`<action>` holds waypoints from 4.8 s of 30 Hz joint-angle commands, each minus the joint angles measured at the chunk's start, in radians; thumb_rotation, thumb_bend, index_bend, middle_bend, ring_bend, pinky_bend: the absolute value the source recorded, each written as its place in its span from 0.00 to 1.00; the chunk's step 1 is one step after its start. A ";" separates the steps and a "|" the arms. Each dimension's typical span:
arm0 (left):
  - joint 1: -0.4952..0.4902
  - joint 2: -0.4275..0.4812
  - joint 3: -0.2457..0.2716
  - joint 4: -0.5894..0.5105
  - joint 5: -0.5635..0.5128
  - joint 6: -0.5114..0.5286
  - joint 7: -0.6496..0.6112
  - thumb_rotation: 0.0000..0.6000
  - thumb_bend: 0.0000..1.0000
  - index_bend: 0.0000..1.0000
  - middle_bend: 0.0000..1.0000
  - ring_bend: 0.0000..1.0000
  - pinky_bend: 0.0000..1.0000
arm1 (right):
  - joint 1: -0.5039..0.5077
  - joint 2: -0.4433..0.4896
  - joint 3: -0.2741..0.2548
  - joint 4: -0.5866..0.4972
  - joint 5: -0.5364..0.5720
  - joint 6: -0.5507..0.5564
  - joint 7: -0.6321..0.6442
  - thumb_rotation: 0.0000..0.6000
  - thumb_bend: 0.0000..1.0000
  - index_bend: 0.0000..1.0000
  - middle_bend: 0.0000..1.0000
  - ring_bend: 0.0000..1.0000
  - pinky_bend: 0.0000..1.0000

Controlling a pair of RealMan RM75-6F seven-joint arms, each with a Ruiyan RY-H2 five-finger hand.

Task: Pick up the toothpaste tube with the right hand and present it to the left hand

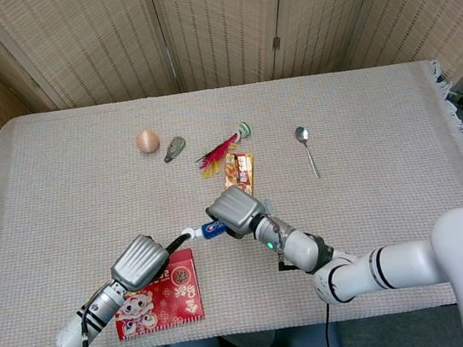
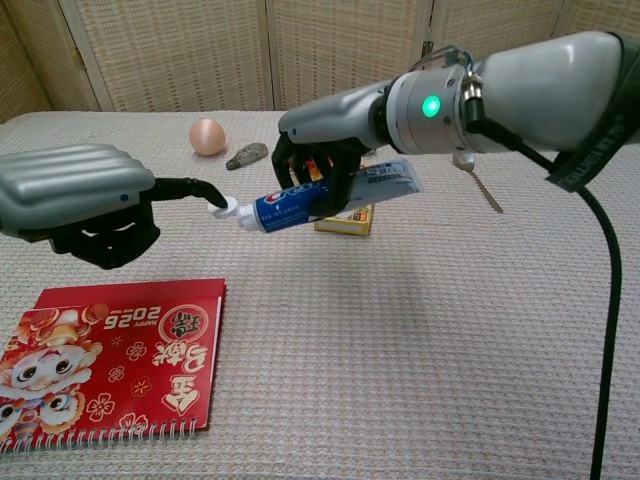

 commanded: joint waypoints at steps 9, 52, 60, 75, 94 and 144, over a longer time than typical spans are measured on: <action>0.004 -0.016 0.008 0.017 -0.017 0.012 -0.019 1.00 0.76 0.16 0.94 0.85 0.73 | -0.038 0.010 0.019 -0.008 -0.079 0.007 0.096 1.00 0.79 0.62 0.56 0.61 0.59; 0.115 0.068 -0.138 -0.081 -0.149 0.199 -0.814 0.16 0.14 0.05 0.07 0.03 0.00 | -0.346 -0.407 0.138 0.261 -0.627 0.158 0.939 1.00 0.83 0.64 0.56 0.62 0.59; 0.104 0.000 -0.149 -0.087 -0.160 0.210 -0.744 0.16 0.14 0.02 0.05 0.00 0.00 | -0.349 -0.456 0.169 0.279 -0.643 0.170 0.987 1.00 0.83 0.64 0.56 0.62 0.59; 0.082 -0.131 -0.155 -0.079 -0.161 0.224 -0.637 0.13 0.14 0.01 0.05 0.00 0.00 | -0.359 -0.497 0.209 0.294 -0.644 0.177 1.027 1.00 0.87 0.65 0.57 0.64 0.59; 0.076 -0.196 -0.168 -0.050 -0.182 0.232 -0.568 0.11 0.14 0.00 0.04 0.00 0.00 | -0.374 -0.504 0.218 0.301 -0.657 0.182 1.017 1.00 0.90 0.67 0.59 0.66 0.59; 0.256 0.053 -0.141 0.126 -0.315 0.318 -0.327 1.00 0.15 0.09 0.07 0.04 0.00 | -0.644 0.275 -0.062 -0.207 -0.505 0.417 0.343 1.00 0.54 0.00 0.01 0.08 0.08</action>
